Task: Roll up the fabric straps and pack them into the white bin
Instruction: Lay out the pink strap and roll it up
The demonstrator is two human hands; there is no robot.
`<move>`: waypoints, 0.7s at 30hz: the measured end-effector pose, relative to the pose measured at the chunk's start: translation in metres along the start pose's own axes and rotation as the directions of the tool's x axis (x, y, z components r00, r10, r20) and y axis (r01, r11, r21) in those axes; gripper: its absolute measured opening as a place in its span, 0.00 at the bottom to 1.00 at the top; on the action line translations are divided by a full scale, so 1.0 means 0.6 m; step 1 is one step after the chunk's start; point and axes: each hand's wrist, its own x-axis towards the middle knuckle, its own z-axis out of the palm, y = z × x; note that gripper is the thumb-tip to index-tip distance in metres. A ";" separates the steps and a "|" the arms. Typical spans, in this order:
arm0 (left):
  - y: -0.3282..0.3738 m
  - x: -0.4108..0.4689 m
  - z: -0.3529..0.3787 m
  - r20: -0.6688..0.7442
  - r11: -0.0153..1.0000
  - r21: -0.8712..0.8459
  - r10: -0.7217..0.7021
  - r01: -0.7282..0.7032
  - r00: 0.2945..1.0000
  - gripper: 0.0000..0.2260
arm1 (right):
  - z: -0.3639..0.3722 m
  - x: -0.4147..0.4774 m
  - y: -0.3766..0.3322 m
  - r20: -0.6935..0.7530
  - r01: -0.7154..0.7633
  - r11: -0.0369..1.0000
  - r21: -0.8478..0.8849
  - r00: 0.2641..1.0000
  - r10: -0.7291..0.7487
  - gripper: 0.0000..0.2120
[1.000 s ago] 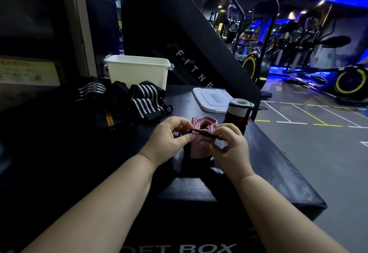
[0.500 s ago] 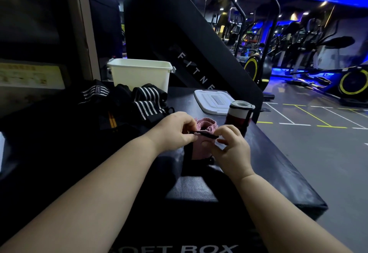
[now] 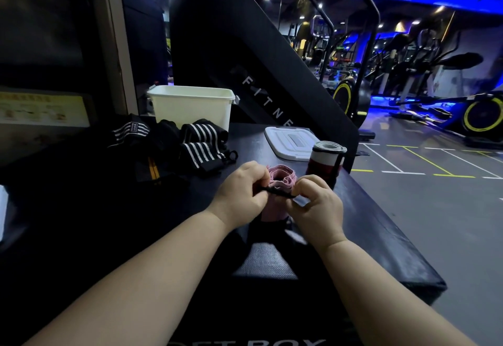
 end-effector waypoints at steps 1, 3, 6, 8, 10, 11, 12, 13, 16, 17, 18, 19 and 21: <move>-0.001 -0.005 0.004 -0.035 1.000 -0.011 0.012 -0.012 0.999 0.11 | 0.000 0.000 0.001 0.000 -0.010 1.000 -0.003 1.000 0.010 0.13; -0.005 -0.012 0.005 -0.071 0.999 -0.042 0.017 -0.020 0.997 0.10 | 0.000 0.000 0.000 -0.003 -0.033 0.999 0.001 0.999 0.033 0.11; -0.013 -0.019 0.000 -0.065 0.994 -0.107 0.000 -0.007 0.998 0.11 | -0.001 -0.002 0.000 -0.003 -0.054 0.998 0.022 0.999 0.054 0.09; -0.019 -0.022 -0.002 -0.054 0.985 -0.170 -0.049 0.039 0.997 0.12 | -0.004 -0.003 -0.001 0.002 -0.077 0.994 0.074 0.997 0.077 0.11; -0.025 -0.024 -0.004 -0.044 0.973 -0.220 -0.080 0.069 0.996 0.14 | -0.008 -0.002 -0.004 0.017 -0.100 0.978 0.181 0.995 0.099 0.09; -0.027 -0.024 -0.004 -0.043 0.968 -0.236 -0.093 0.081 0.995 0.15 | -0.009 -0.002 -0.005 0.021 -0.107 0.967 0.231 0.994 0.105 0.07; -0.028 -0.024 -0.004 -0.043 0.963 -0.254 -0.108 0.093 0.993 0.15 | -0.010 -0.002 -0.004 0.024 -0.114 0.956 0.269 0.993 0.112 0.07; -0.029 -0.024 -0.005 -0.042 0.957 -0.272 -0.121 0.105 0.992 0.14 | -0.010 -0.002 -0.001 0.037 -0.139 0.940 0.311 0.990 0.134 0.09; -0.025 -0.026 -0.003 -0.016 0.929 -0.345 -0.146 0.132 0.989 0.12 | -0.009 -0.001 0.006 0.146 -0.326 0.828 0.456 0.945 0.291 0.19; -0.022 -0.028 -0.003 -0.001 0.916 -0.372 -0.162 0.150 0.987 0.10 | -0.009 0.001 0.004 0.175 -0.370 0.801 0.471 0.929 0.326 0.23; -0.022 -0.029 0.000 0.015 0.903 -0.395 -0.177 0.168 0.984 0.09 | -0.007 0.002 0.005 0.208 -0.399 0.794 0.459 0.917 0.340 0.27; -0.021 -0.031 0.001 0.030 0.894 -0.406 -0.193 0.188 0.981 0.11 | -0.006 0.003 0.005 0.261 -0.420 0.791 0.445 0.906 0.335 0.30; -0.022 -0.033 0.006 0.053 0.883 -0.411 -0.225 0.226 0.973 0.20 | -0.002 0.003 0.004 0.379 -0.455 0.772 0.443 0.876 0.298 0.33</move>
